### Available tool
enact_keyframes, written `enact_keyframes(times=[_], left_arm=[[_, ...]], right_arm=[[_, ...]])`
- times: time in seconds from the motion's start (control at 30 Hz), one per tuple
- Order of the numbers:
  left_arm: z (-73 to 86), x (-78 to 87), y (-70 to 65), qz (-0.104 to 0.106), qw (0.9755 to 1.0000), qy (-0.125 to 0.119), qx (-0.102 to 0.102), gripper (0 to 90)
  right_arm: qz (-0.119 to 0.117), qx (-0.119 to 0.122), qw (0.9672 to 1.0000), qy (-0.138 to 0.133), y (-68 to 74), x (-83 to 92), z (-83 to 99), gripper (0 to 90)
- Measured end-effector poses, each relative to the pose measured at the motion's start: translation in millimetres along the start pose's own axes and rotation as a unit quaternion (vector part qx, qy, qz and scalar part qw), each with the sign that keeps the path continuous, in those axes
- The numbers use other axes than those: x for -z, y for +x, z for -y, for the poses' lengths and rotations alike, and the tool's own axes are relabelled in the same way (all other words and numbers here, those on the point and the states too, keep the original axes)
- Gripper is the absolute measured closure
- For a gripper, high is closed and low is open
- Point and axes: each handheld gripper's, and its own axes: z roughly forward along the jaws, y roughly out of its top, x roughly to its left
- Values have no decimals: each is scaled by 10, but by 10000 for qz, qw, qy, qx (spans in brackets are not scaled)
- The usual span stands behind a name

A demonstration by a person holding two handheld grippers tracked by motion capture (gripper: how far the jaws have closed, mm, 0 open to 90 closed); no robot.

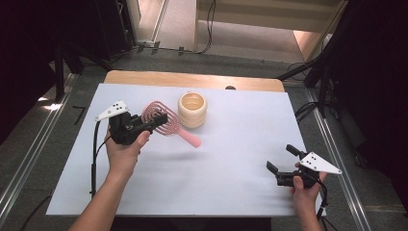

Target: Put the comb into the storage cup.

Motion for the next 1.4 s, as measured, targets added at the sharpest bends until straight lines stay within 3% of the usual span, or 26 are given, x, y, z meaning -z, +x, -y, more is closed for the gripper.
enact_keyframes(times=[1.4], left_arm=[[-413,-161,59,-102,9997,-125,-180,660]], right_arm=[[-55,-34,10000,44,7,-25,46,0]])
